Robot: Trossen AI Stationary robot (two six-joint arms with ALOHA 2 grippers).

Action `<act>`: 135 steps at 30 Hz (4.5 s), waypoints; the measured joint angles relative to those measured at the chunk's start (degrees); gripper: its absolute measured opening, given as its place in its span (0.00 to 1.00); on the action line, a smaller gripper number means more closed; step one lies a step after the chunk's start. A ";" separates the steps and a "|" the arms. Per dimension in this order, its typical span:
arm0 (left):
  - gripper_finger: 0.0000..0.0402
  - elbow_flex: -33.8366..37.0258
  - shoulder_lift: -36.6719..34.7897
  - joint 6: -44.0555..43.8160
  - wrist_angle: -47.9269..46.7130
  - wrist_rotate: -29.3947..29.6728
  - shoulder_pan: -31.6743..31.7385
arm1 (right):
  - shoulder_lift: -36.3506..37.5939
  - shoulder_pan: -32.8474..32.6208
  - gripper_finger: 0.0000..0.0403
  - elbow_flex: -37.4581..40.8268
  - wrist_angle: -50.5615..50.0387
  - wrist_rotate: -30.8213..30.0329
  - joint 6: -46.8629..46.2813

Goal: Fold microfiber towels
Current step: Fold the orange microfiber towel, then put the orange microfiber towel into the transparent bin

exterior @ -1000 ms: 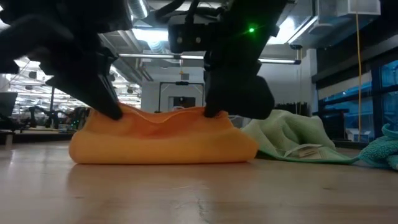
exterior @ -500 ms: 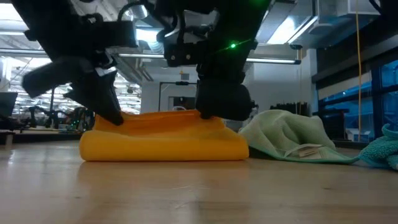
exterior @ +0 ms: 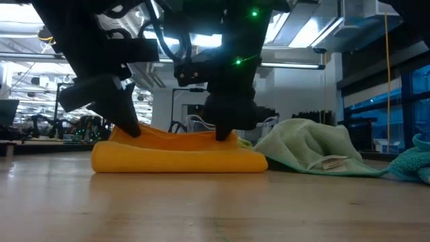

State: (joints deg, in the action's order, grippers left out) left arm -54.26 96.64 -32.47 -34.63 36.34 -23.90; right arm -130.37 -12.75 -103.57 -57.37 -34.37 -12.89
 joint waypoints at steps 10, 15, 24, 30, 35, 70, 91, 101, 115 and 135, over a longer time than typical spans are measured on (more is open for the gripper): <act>0.20 -0.02 -0.04 -0.43 -3.44 -4.07 2.04 | 0.00 0.39 0.23 0.00 -0.01 0.00 -0.20; 0.26 -0.02 -0.04 -0.39 -3.52 -3.91 2.04 | 0.00 0.39 0.27 0.00 -1.25 -0.02 -0.01; 0.26 -0.02 -0.04 -0.39 -3.70 -1.34 2.04 | 0.22 0.36 0.29 -0.95 -6.16 -0.10 1.21; 0.26 -0.02 -0.04 -0.69 -6.59 -0.96 2.04 | 0.24 -0.19 0.29 -6.27 -14.27 -0.48 -2.46; 0.26 -0.29 -1.60 -4.16 -7.35 -0.96 0.20 | 0.26 -2.14 0.29 -12.23 -25.38 -0.63 -9.48; 0.26 -2.62 -19.26 -4.90 -14.33 -5.72 -20.74 | 0.92 -14.50 0.54 -13.14 11.47 7.91 -3.54; 0.26 -4.96 -26.62 -17.99 -29.93 15.19 -30.97 | -10.71 -9.06 0.68 -13.11 12.23 8.80 10.14; 0.26 -4.96 -26.60 -18.14 -29.53 15.09 -30.86 | -11.43 -8.59 0.68 -13.35 5.43 3.38 3.98; 0.26 -4.96 -26.60 -18.18 -28.68 15.02 -30.86 | -14.29 -3.06 0.68 -13.64 6.04 2.74 4.48; 0.26 -4.96 -26.60 -18.16 -28.70 15.02 -30.86 | -14.21 -0.58 0.47 -13.64 7.09 11.59 -1.89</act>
State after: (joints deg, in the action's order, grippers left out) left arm -59.22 70.04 -50.63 -63.33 51.35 -54.76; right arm -144.57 -13.32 -117.21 -50.28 -22.78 -14.78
